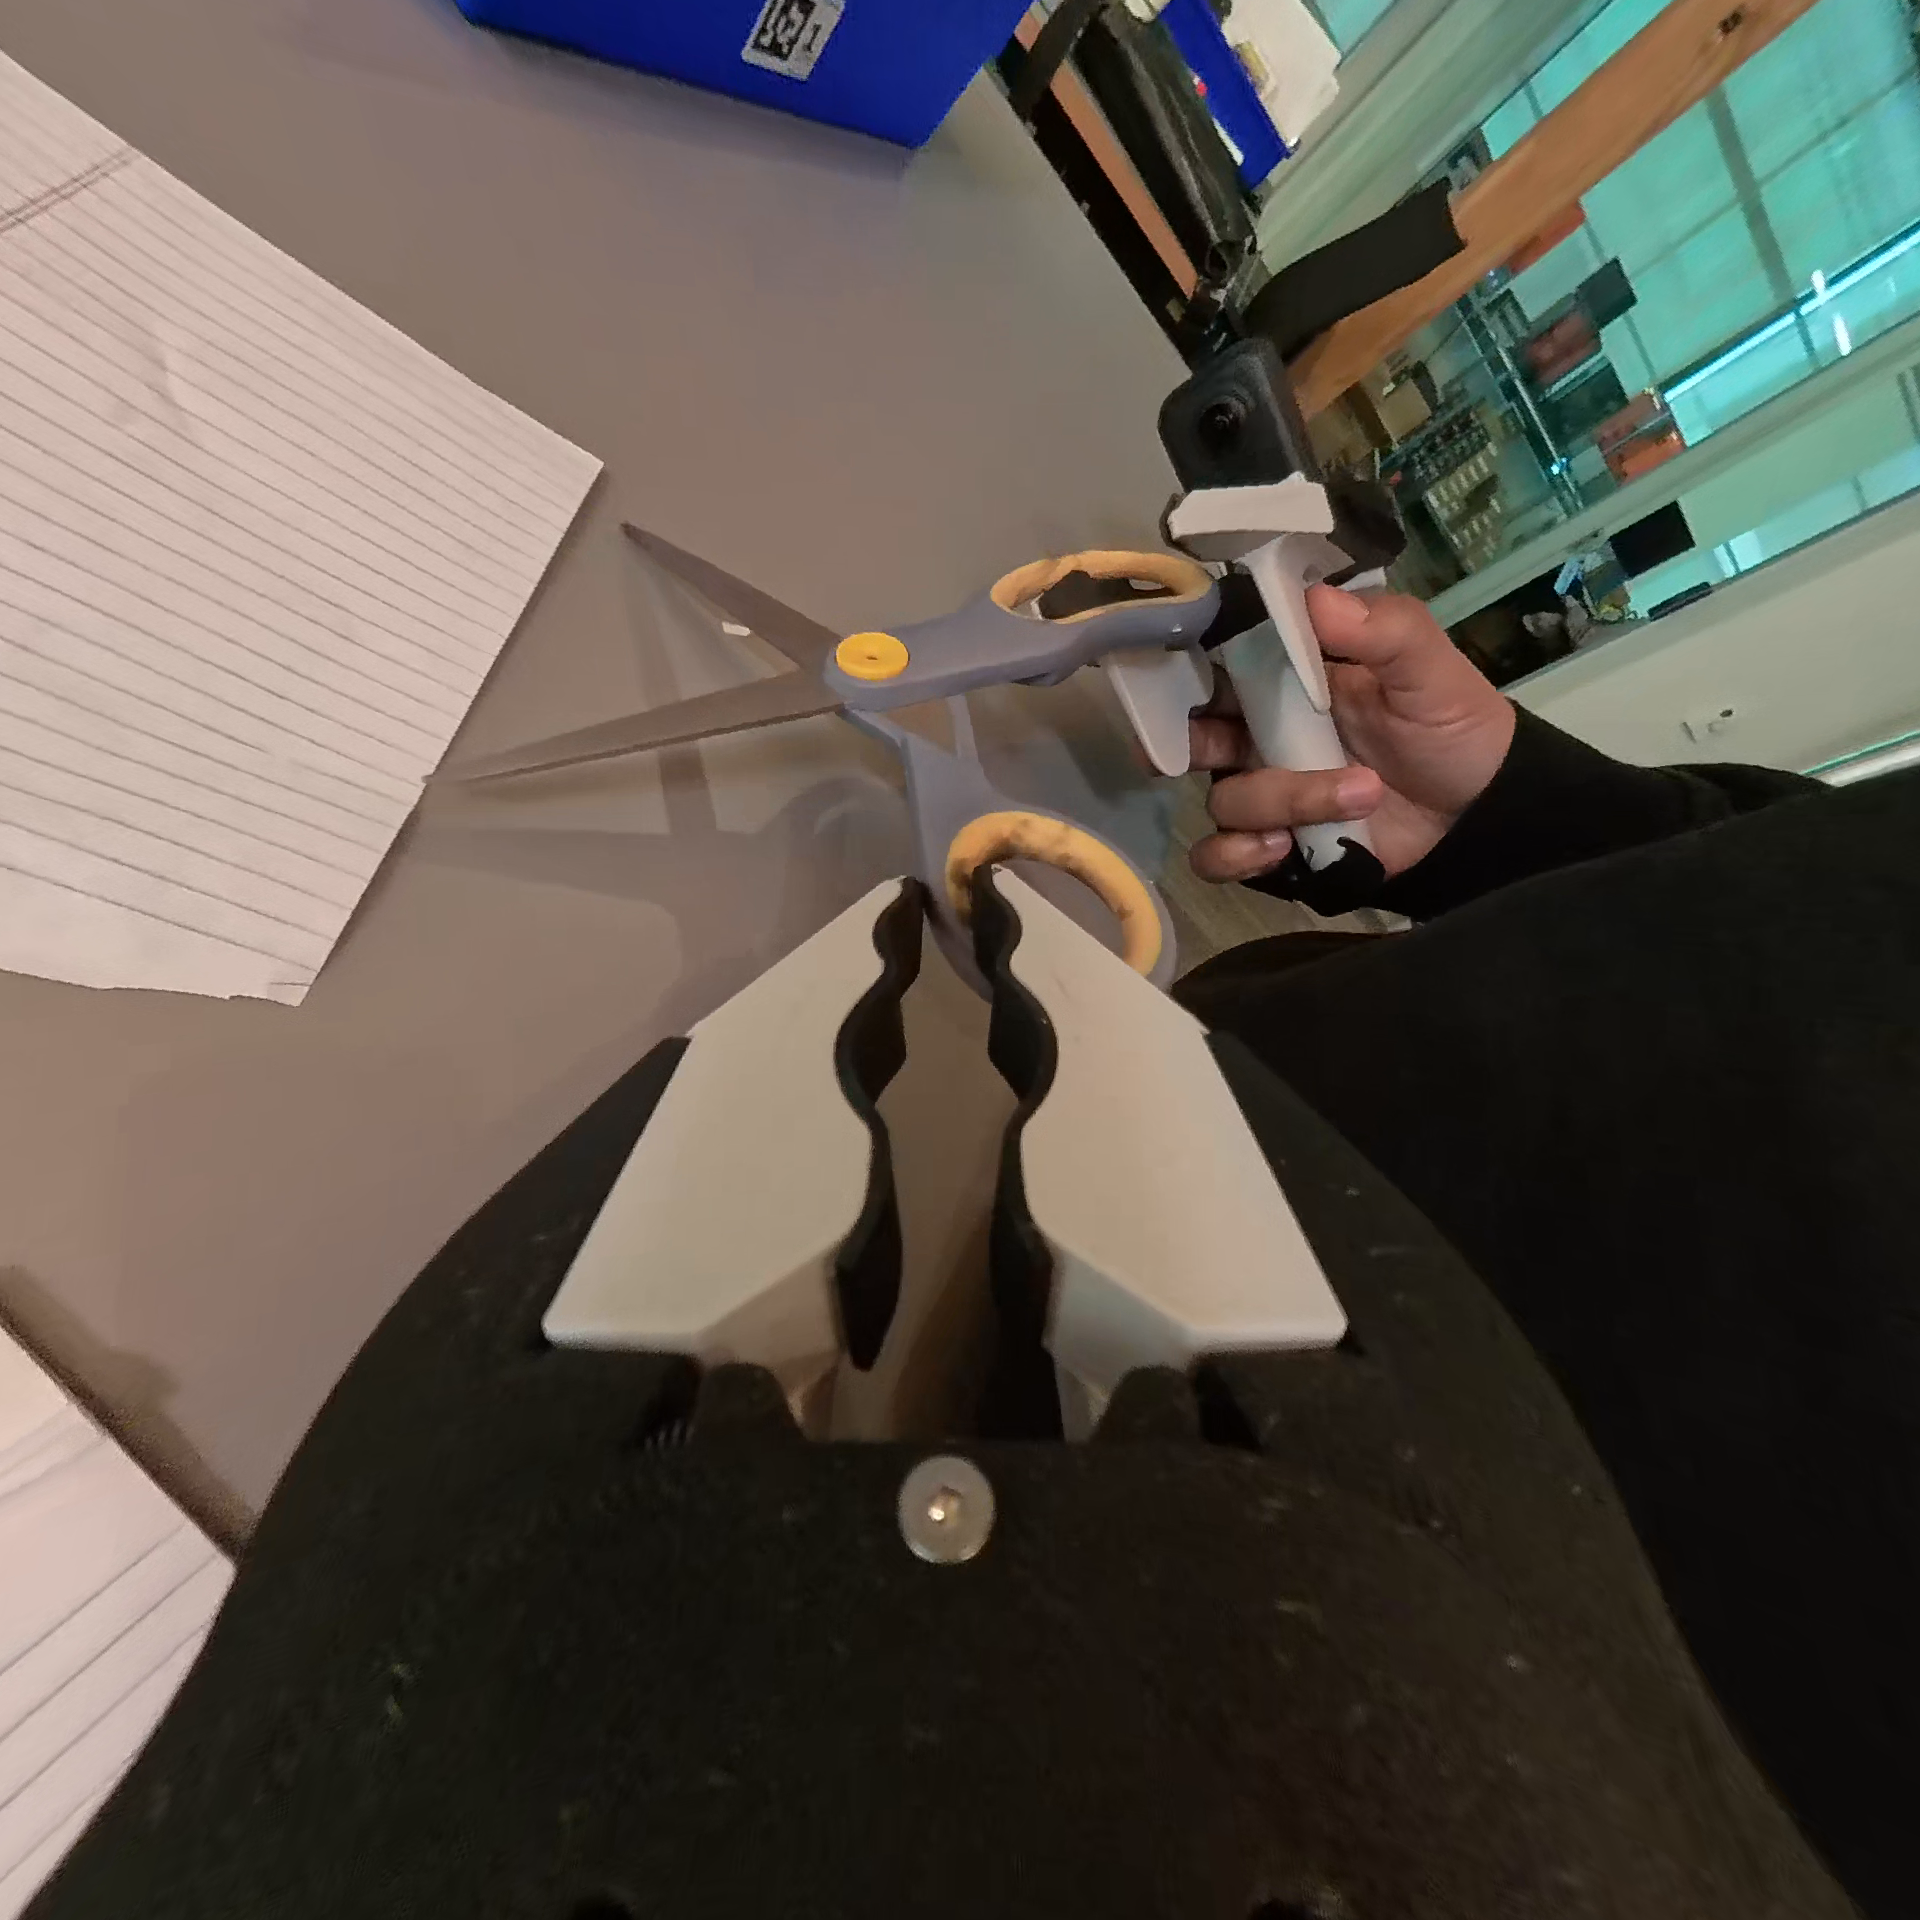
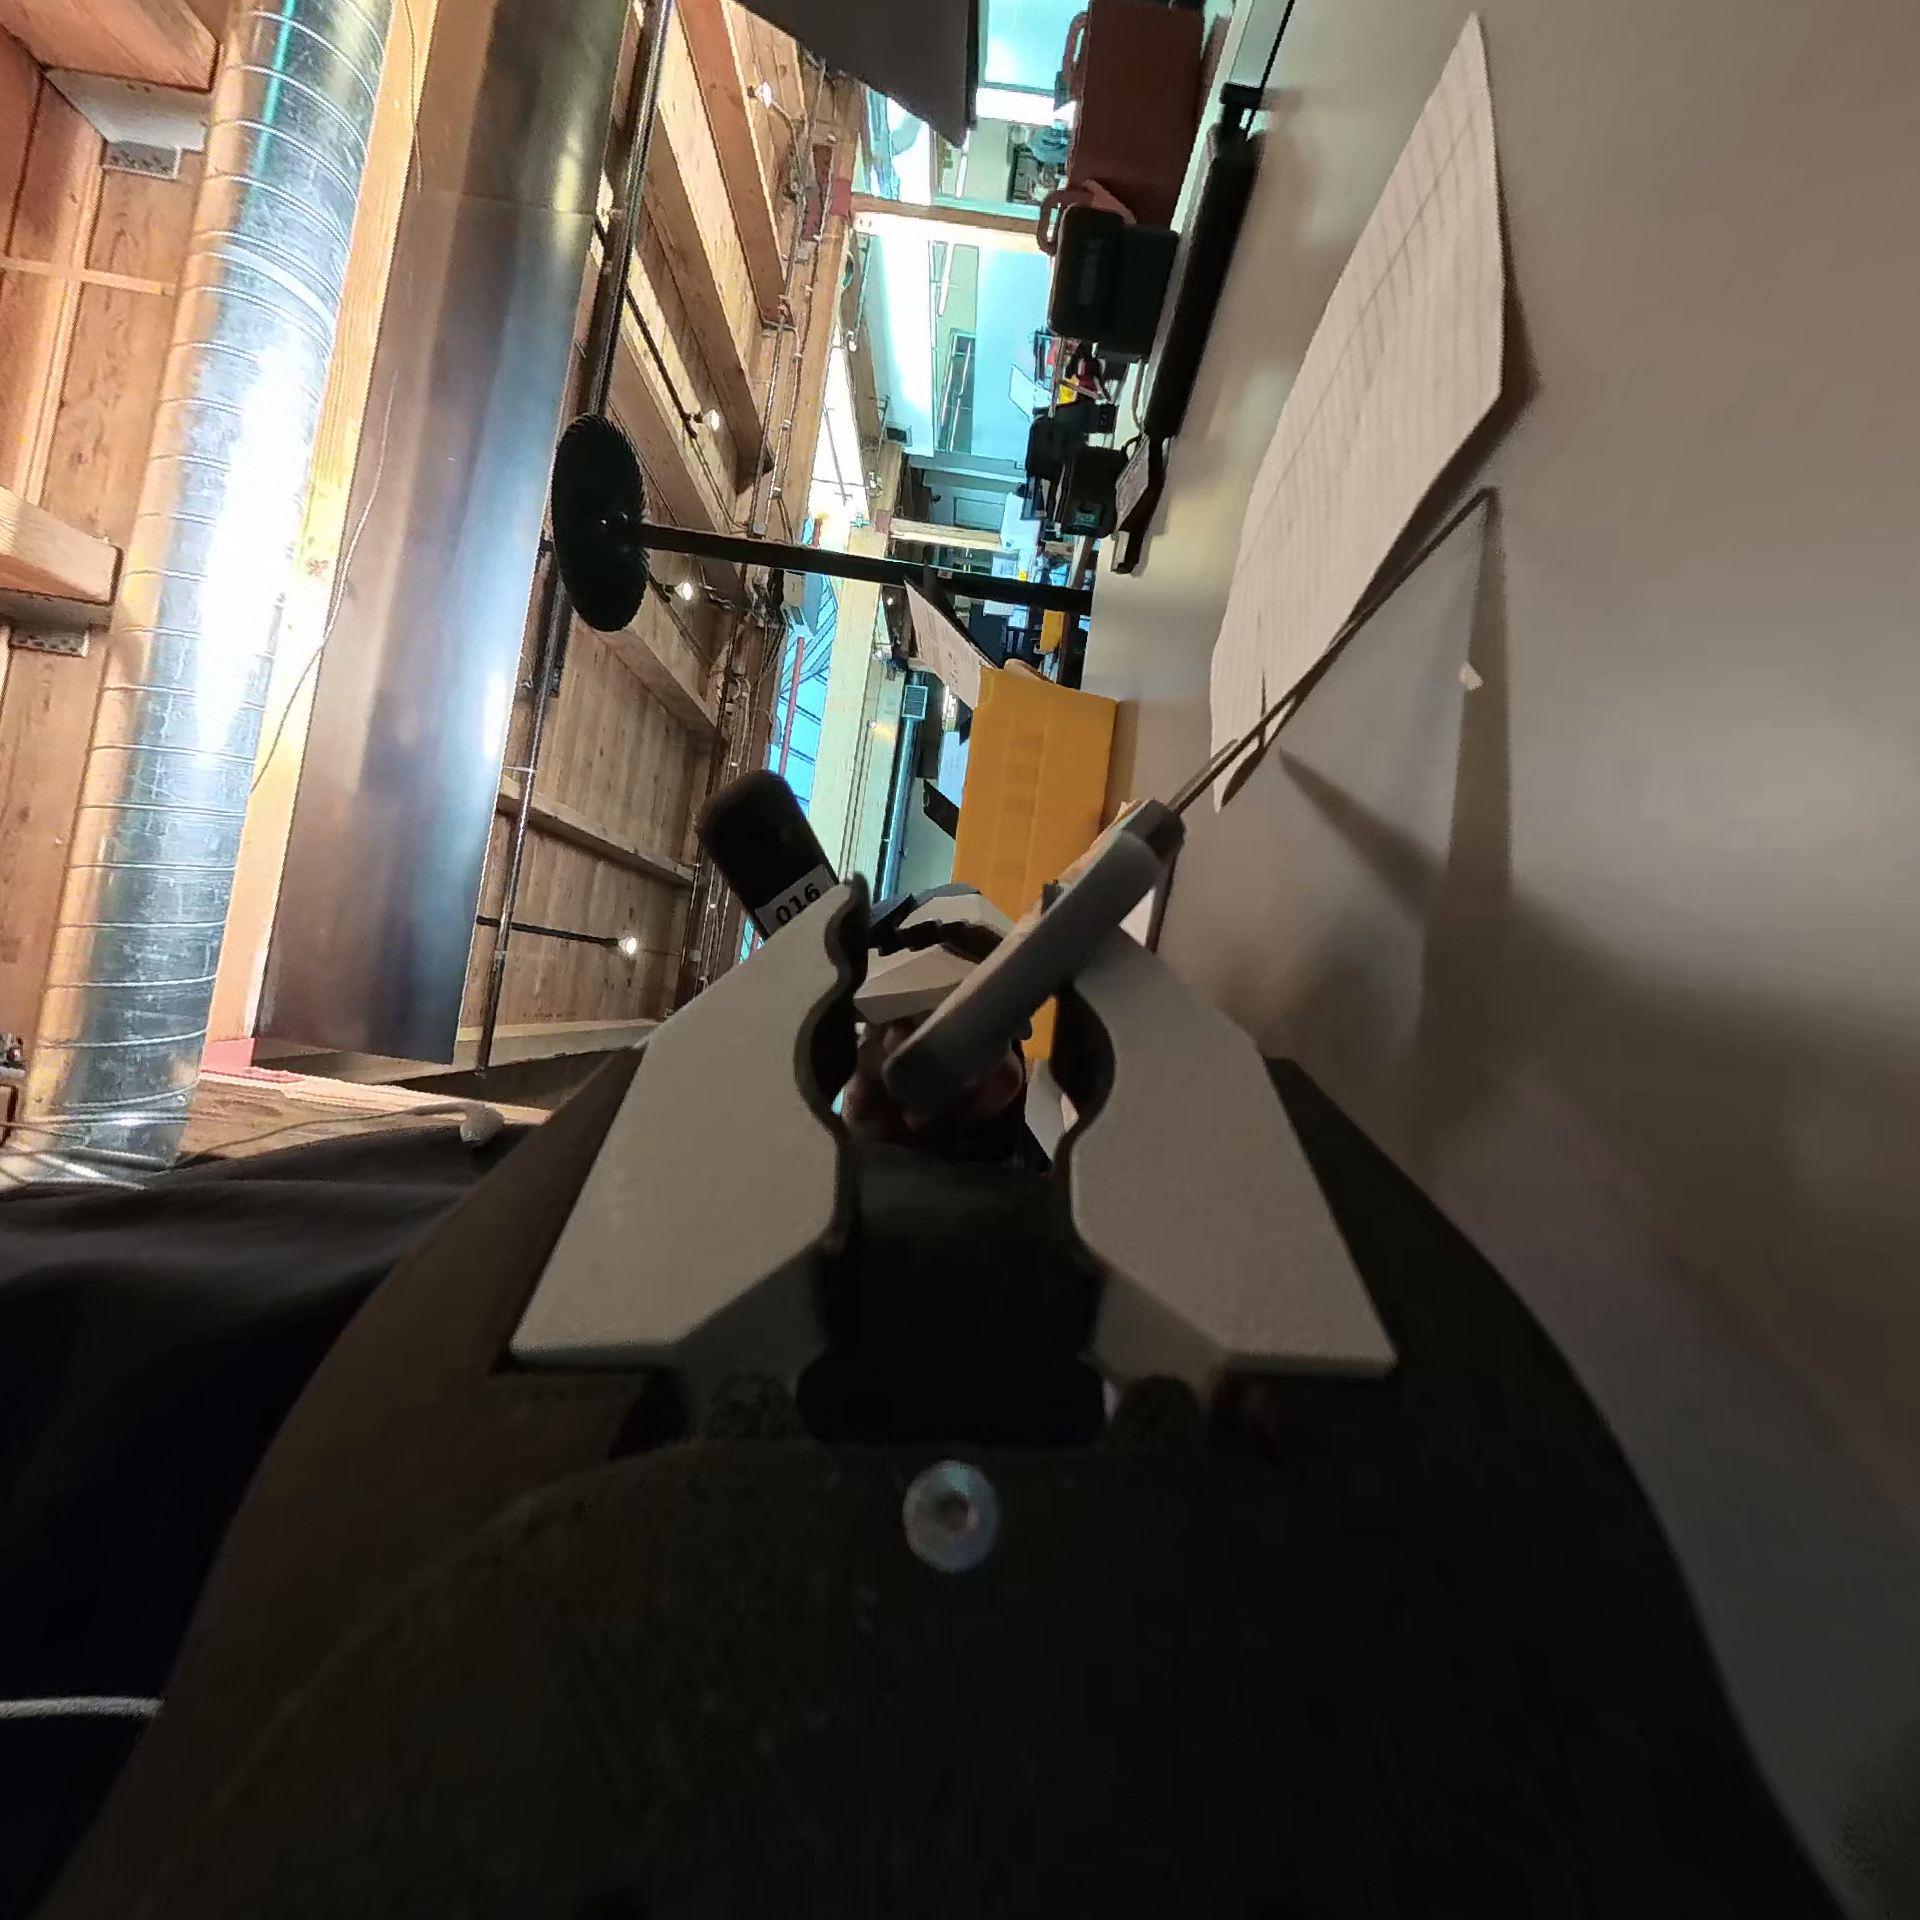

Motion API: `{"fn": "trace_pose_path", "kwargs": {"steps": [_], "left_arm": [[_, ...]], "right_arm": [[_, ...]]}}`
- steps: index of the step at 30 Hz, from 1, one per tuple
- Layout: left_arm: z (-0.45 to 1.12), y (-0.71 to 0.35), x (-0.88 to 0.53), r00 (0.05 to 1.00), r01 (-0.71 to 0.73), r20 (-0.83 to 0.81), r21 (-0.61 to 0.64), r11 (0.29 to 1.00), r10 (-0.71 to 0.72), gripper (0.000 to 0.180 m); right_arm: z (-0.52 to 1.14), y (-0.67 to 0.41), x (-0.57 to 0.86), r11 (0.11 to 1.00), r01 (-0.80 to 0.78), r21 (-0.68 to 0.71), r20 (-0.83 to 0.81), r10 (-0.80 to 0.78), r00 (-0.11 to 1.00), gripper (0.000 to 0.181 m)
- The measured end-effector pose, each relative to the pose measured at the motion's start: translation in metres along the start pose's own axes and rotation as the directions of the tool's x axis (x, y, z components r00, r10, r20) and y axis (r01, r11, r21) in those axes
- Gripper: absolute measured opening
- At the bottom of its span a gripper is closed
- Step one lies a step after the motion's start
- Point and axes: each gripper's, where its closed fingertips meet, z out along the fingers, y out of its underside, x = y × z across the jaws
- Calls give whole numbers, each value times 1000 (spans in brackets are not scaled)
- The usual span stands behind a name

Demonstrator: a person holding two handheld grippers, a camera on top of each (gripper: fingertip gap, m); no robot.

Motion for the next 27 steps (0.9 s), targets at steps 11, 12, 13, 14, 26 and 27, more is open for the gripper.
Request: {"fn": "trace_pose_path", "kwargs": {"steps": [11, 12, 13, 14, 26, 27], "left_arm": [[-3, 3, -14, 993, -54, 108, -25, 998, 56, 6], [-4, 2, -16, 990, -63, 122, -25, 998, 65, 6], [-5, 1, -17, 989, -68, 134, -24, 997, 70, 6], [-6, 1, -19, 987, -69, 144, -24, 997, 71, 6], [-29, 10, -33, 983, 5, 185, 17, 1000, -8, 6], [-29, 11, -34, 983, 18, 184, 25, 1000, -22, 6]], "right_arm": [[11, -3, 14, 994, -107, -8, 54, 107, 993, 31], [13, -4, 15, 994, -111, -12, 59, 112, 992, 30], [15, -5, 16, 993, -118, -17, 65, 119, 991, 29], [18, -5, 18, 992, -125, -23, 70, 126, 990, 29], [40, 3, 20, 974, -89, -211, 56, 102, 993, 25], [40, 3, 20, 971, -87, -221, 54, 101, 993, 26]]}}
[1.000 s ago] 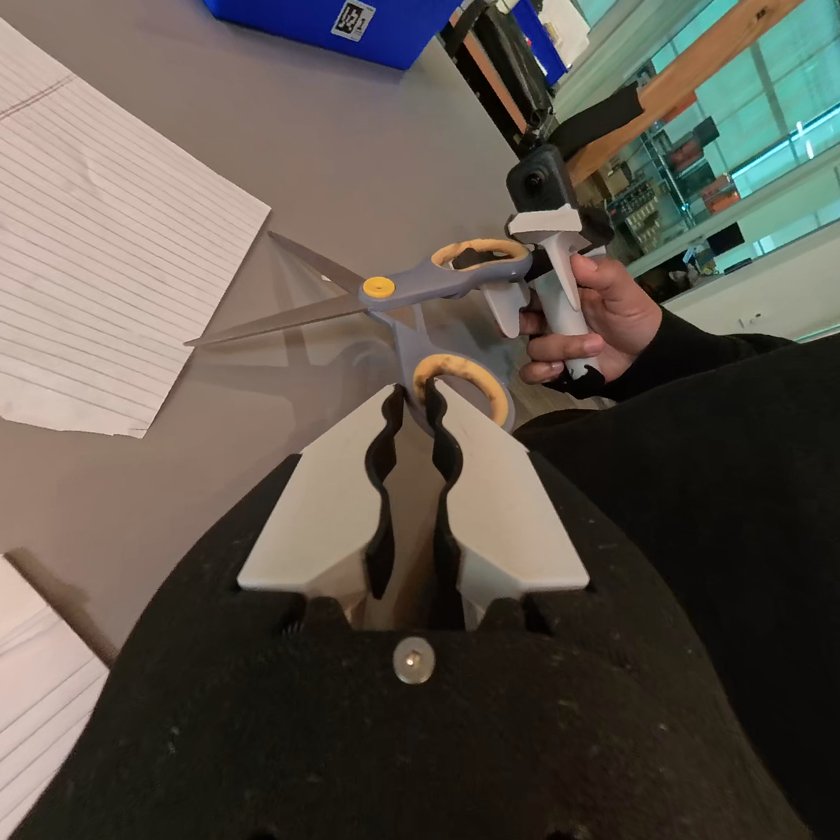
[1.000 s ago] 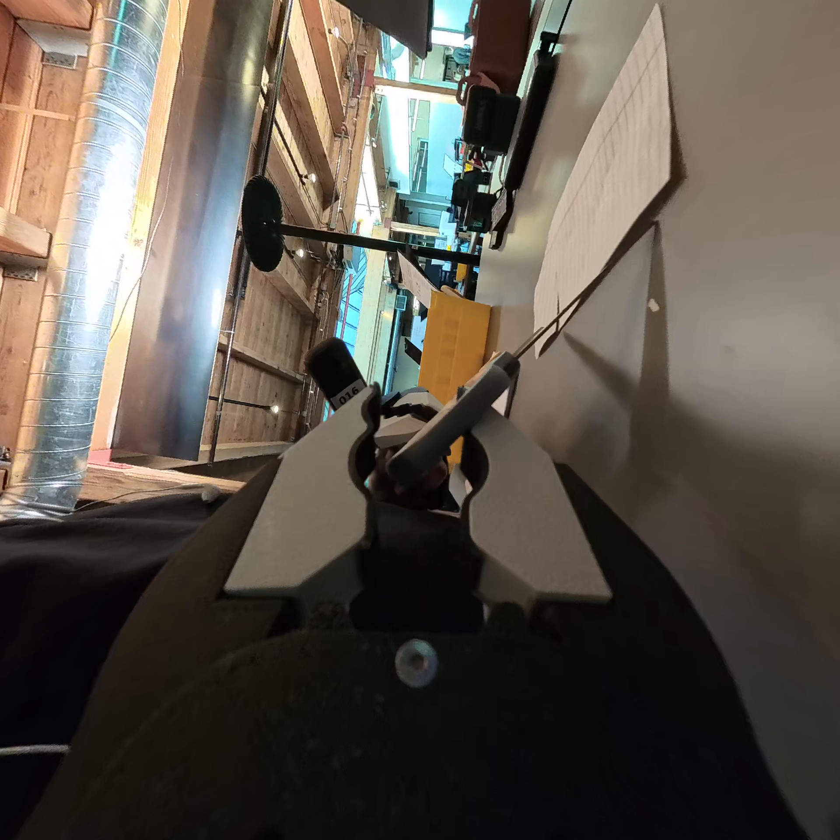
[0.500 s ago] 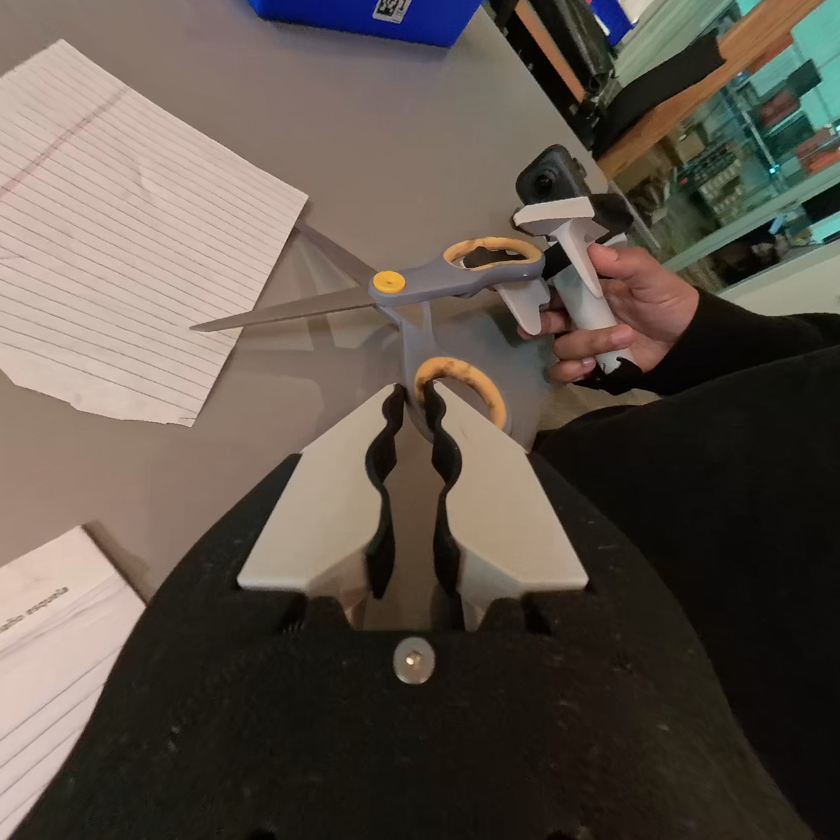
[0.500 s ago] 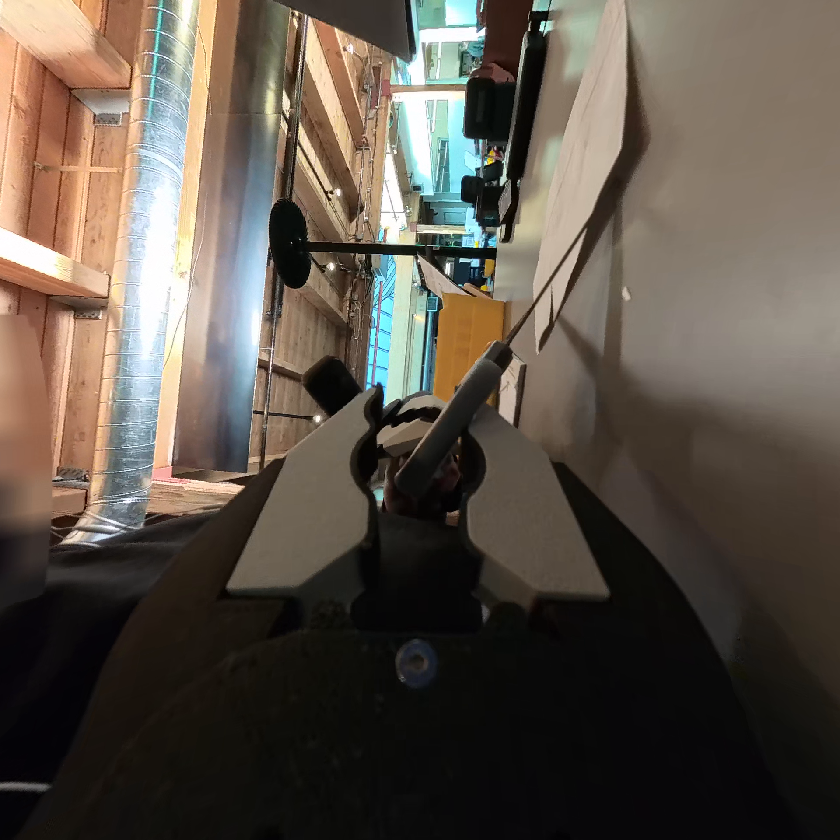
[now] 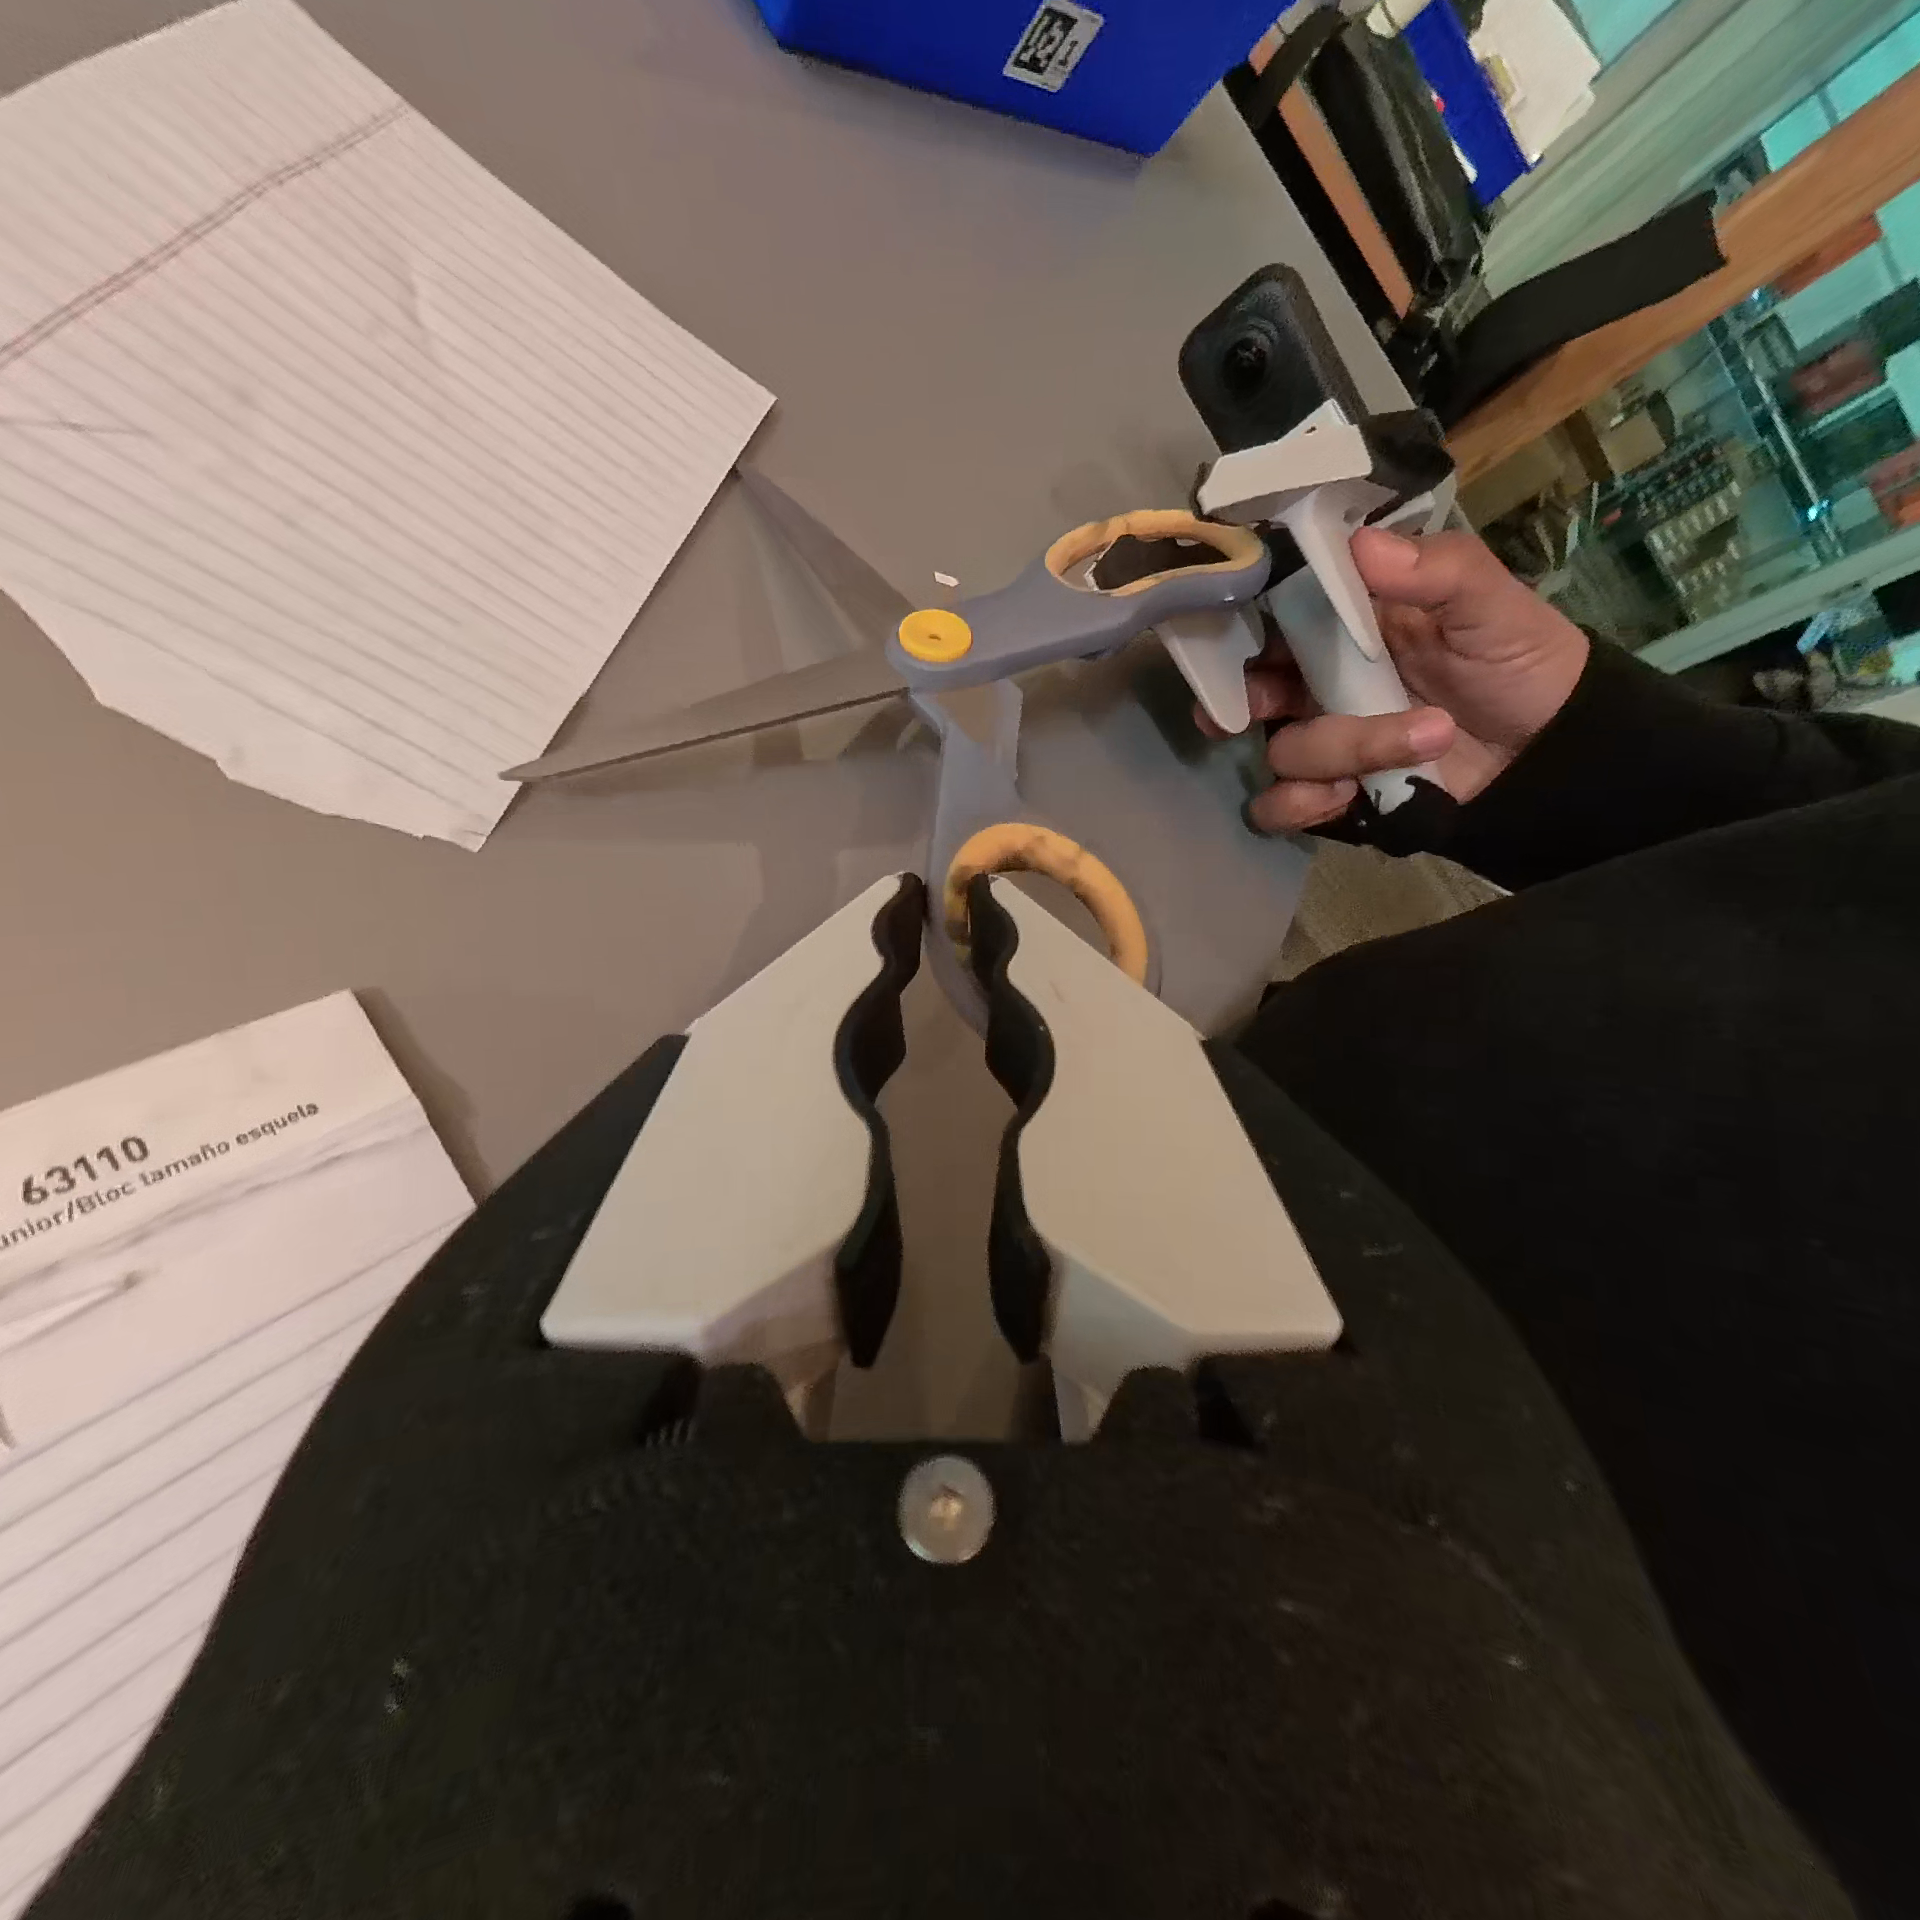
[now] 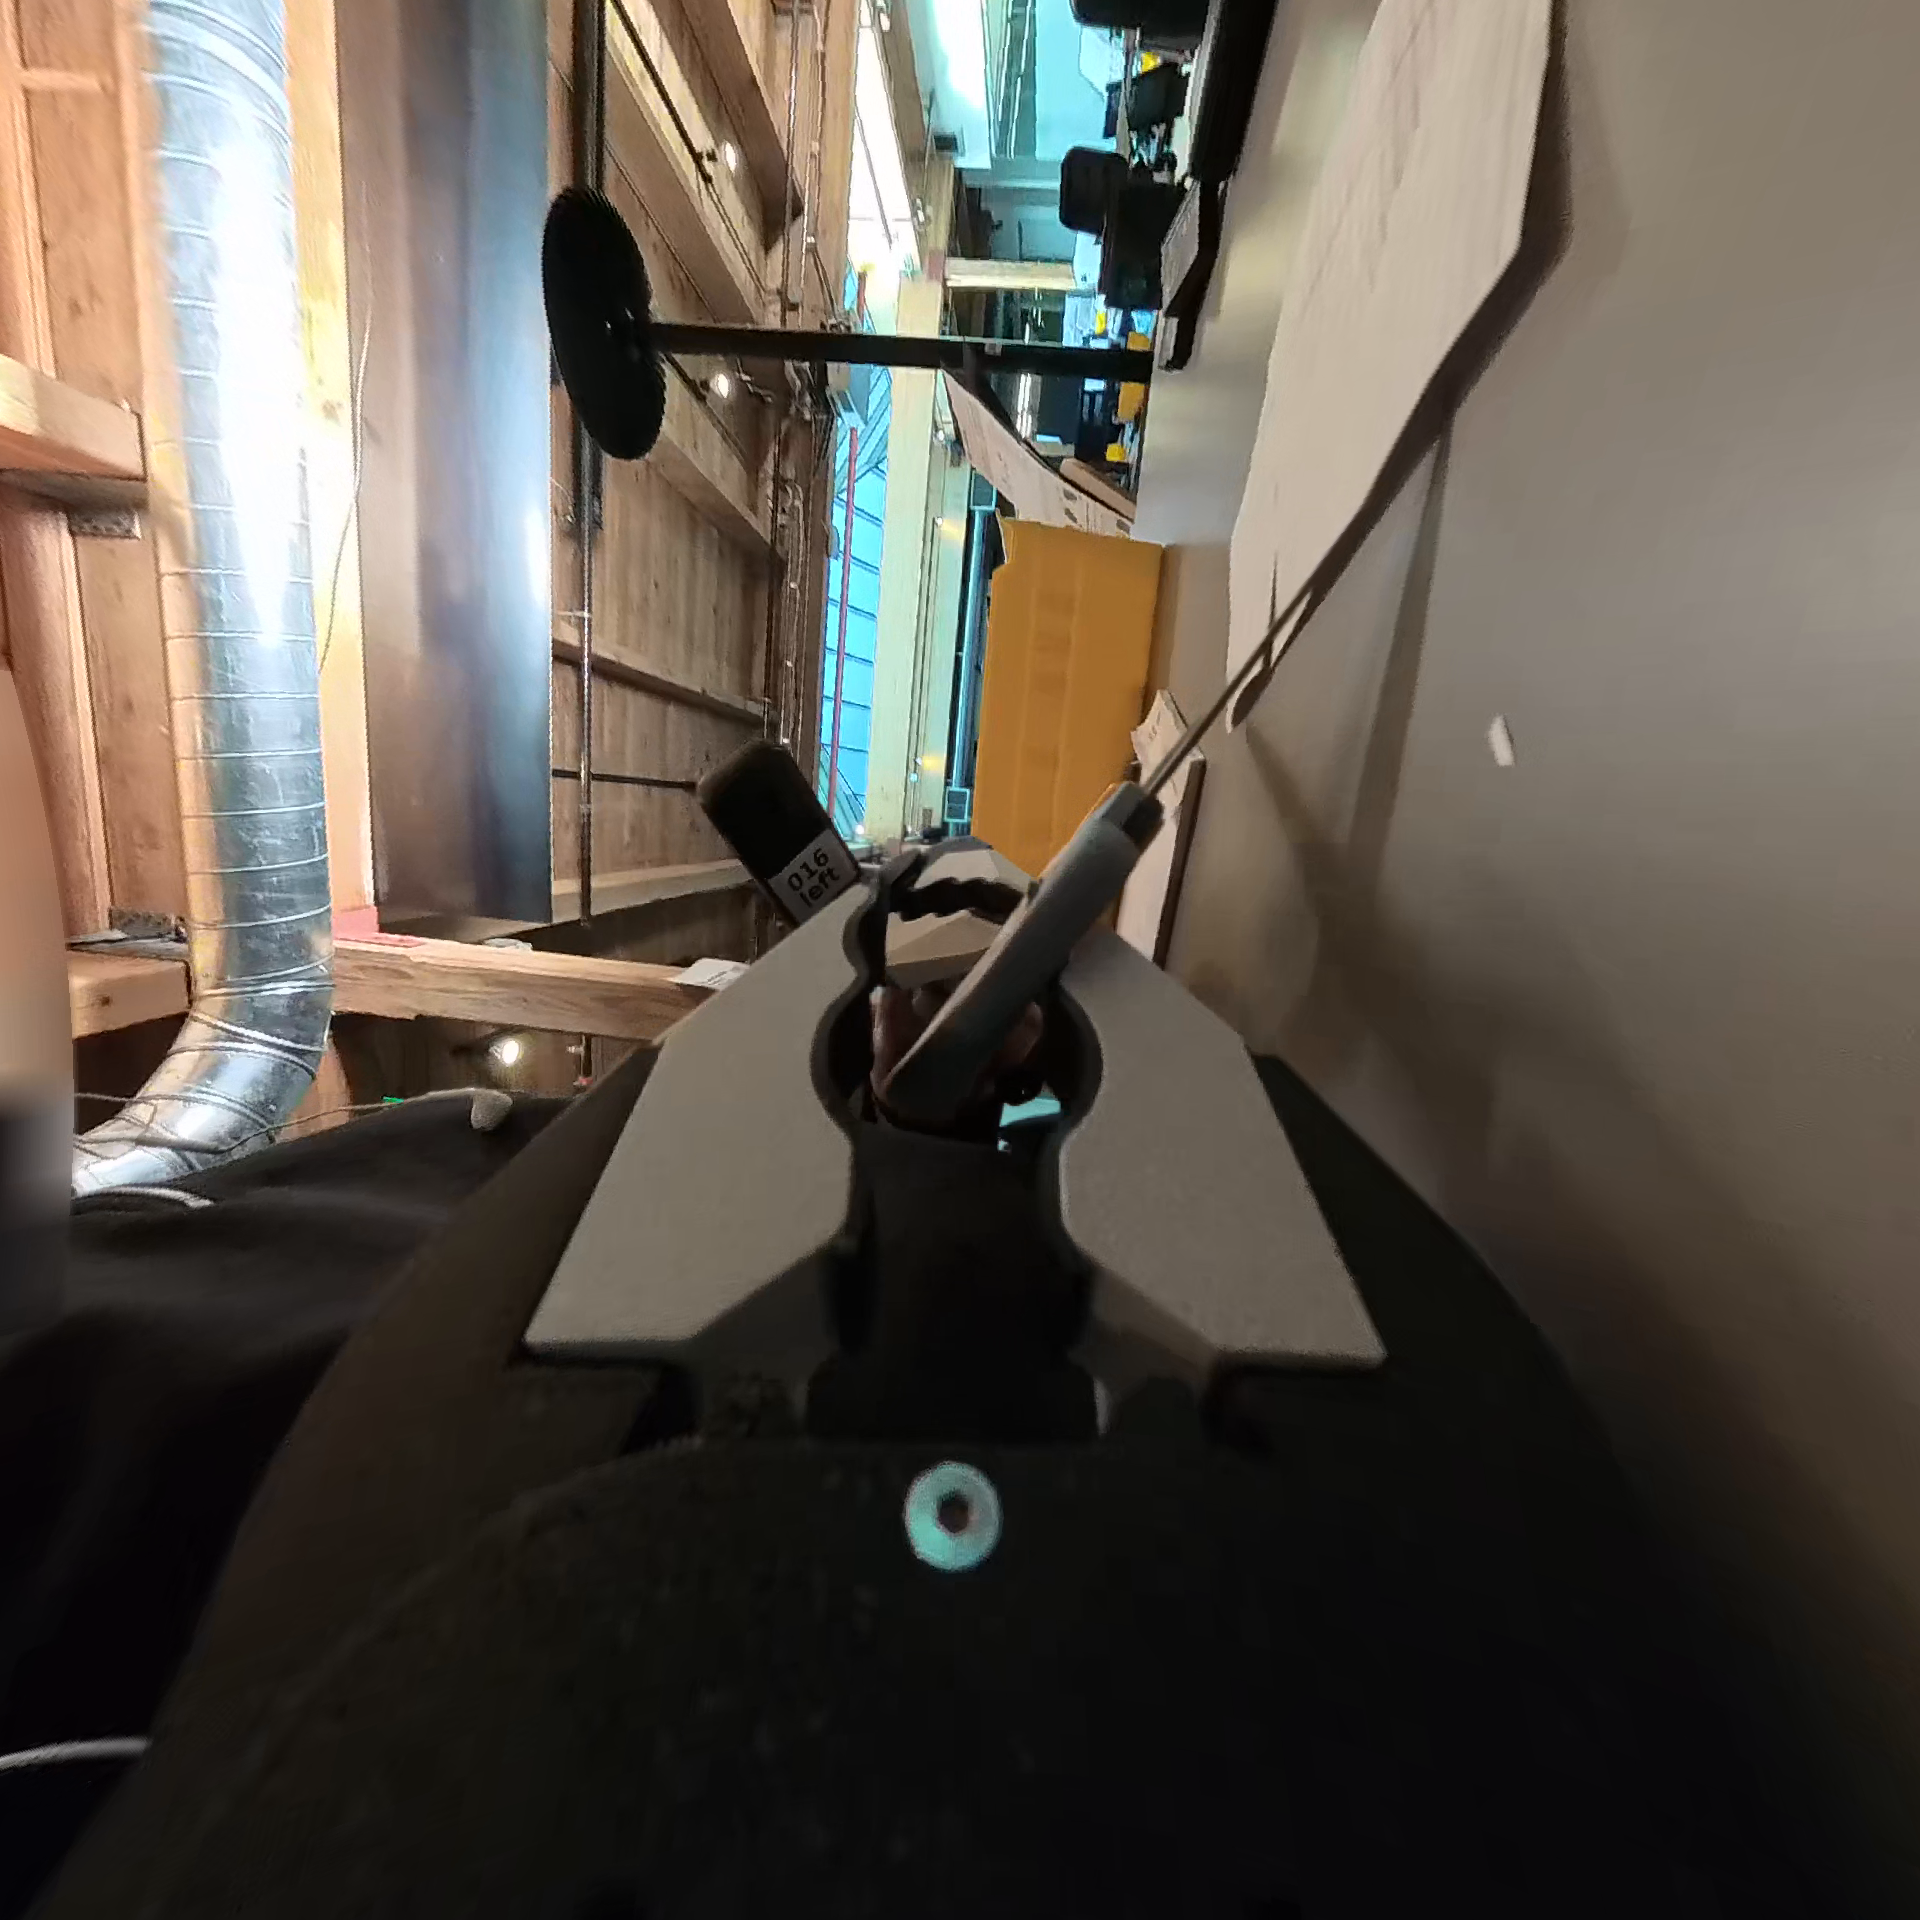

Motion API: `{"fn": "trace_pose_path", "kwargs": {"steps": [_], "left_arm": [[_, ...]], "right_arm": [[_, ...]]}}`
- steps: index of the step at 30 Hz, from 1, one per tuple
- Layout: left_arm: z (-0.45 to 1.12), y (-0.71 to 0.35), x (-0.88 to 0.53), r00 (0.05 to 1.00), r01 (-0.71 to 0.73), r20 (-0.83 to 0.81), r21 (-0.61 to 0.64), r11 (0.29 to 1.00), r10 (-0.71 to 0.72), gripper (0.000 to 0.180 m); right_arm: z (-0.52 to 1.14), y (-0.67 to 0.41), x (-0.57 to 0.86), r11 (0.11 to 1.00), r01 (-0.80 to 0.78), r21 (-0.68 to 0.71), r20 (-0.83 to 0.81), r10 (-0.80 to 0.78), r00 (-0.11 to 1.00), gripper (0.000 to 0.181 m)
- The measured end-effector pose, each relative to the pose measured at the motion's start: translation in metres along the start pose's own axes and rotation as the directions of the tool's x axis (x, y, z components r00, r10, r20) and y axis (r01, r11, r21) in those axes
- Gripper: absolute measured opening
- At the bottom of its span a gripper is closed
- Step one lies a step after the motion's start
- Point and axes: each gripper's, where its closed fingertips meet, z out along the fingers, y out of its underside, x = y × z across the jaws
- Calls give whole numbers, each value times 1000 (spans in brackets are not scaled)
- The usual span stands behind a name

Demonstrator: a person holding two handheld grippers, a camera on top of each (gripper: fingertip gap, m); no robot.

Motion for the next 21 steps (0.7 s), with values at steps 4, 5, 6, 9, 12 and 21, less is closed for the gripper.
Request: {"fn": "trace_pose_path", "kwargs": {"steps": [4, 5, 6, 9, 12, 21], "left_arm": [[-2, -1, -4, 998, 59, -9, 37, 998, -58, 6], [-2, -2, -5, 997, 73, -16, 45, 996, -73, 6], [-2, -4, -6, 996, 86, -20, 53, 995, -85, 6], [-2, -4, -6, 995, 101, -25, 57, 993, -99, 6], [-4, -12, -8, 993, 120, -18, 107, 987, -119, 0], [-15, -36, -11, 964, 256, -121, 200, 946, -236, 11]], "right_arm": [[-2, 0, -2, 999, -21, -29, 16, 21, 1000, 28], [-3, 0, -2, 999, -27, -37, 18, 28, 999, 27], [-4, 0, -3, 998, -32, -46, 19, 33, 999, 26], [-8, 0, -4, 996, -51, -77, 19, 52, 998, 24], [-11, 10, 14, 987, 18, -162, -130, -40, 991, 2], [12, 11, -6, 986, 141, -91, -74, -148, 986, 1]]}}
